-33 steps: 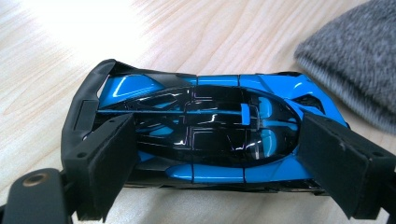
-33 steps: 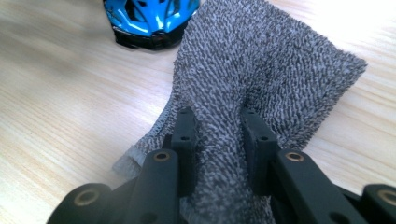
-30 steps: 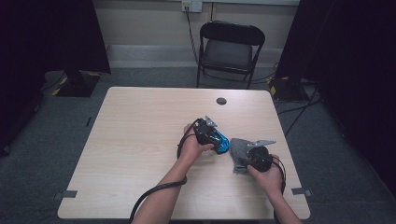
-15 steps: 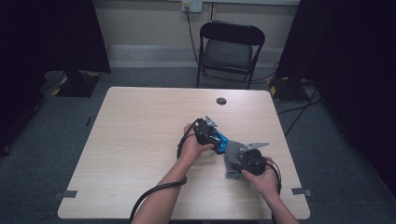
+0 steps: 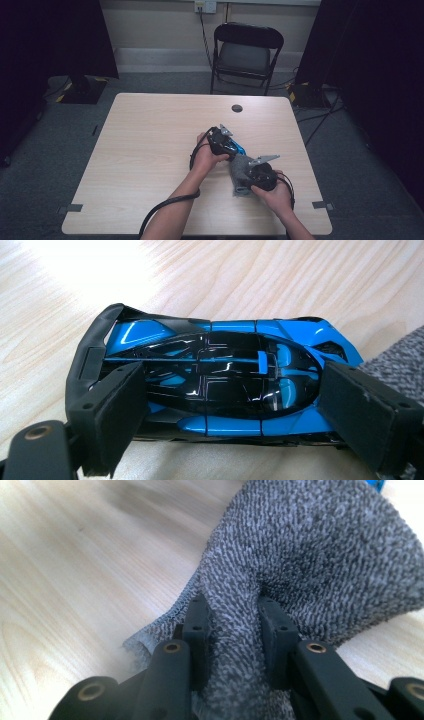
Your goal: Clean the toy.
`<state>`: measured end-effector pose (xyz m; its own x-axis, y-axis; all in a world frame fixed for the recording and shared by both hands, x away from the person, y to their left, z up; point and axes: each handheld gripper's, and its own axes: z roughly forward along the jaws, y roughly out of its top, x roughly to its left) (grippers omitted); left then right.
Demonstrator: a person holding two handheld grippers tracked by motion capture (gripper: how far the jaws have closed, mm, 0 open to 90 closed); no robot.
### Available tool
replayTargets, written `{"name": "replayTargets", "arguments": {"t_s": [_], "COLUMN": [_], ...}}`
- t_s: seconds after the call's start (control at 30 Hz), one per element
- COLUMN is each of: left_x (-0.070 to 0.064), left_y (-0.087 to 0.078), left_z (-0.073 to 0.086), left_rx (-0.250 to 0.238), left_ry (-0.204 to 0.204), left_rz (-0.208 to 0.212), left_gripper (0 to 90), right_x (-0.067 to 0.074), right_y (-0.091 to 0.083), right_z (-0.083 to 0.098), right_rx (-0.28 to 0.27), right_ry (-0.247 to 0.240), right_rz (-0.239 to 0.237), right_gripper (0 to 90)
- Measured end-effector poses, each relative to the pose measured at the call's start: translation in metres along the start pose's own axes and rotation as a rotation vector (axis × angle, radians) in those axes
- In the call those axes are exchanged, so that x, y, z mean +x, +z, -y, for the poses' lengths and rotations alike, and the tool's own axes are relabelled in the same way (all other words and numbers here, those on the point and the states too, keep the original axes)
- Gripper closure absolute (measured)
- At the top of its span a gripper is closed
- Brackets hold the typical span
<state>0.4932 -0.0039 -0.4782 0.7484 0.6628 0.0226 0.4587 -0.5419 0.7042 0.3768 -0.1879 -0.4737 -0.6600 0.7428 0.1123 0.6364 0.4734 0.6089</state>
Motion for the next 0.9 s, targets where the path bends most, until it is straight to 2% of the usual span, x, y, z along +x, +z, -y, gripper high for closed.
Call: {"name": "replayTargets", "arguments": {"t_s": [0.1, 0.3, 0.47, 0.53, 0.57, 0.6, 0.67, 0.73, 0.77, 0.83, 0.9], "left_x": [0.000, 0.000, 0.000, 0.000, 0.000, 0.000, 0.000, 0.000, 0.000, 0.000, 0.000], "left_y": [0.000, 0.000, 0.000, 0.000, 0.000, 0.000, 0.000, 0.000, 0.000, 0.000, 0.000], "left_z": [0.000, -0.001, 0.000, -0.001, 0.000, 0.000, 0.000, 0.000, 0.000, 0.000, 0.000], "left_rx": [0.003, 0.004, 0.003, 0.004, 0.003, 0.002, 0.003, 0.003, 0.003, 0.003, 0.002], "left_ry": [0.000, -0.001, -0.001, -0.001, 0.000, -0.001, -0.001, 0.000, -0.001, 0.000, 0.000], "left_rz": [0.000, 0.000, 0.000, 0.000, 0.000, 0.000, 0.000, 0.000, 0.000, 0.001, 0.000], "left_gripper": [12.2, 12.1, 12.2, 12.1, 12.1, 12.1, 12.1, 12.1, 12.2, 12.2, 12.2], "right_x": [0.002, 0.010, 0.024, 0.029, 0.030, 0.032, 0.036, 0.040, 0.040, 0.038, 0.031], "right_y": [-0.001, -0.001, -0.001, -0.001, -0.001, -0.001, -0.002, -0.001, 0.000, 0.005, 0.010], "right_z": [0.000, 0.000, -0.002, -0.003, -0.004, -0.005, -0.007, -0.008, -0.009, -0.010, -0.009], "right_rx": [-0.004, -0.012, -0.014, -0.009, -0.013, -0.028, -0.049, -0.053, -0.050, -0.040, -0.019], "right_ry": [-0.006, -0.055, -0.109, -0.126, -0.129, -0.148, -0.256, -0.279, -0.284, -0.290, -0.251], "right_rz": [-0.028, -0.082, -0.151, -0.153, -0.173, -0.194, -0.210, -0.234, -0.247, -0.233, -0.206], "right_gripper": [70.3, 70.3, 70.3, 70.3, 70.1, 69.5, 69.2, 69.3, 69.2, 69.2, 69.1]}}
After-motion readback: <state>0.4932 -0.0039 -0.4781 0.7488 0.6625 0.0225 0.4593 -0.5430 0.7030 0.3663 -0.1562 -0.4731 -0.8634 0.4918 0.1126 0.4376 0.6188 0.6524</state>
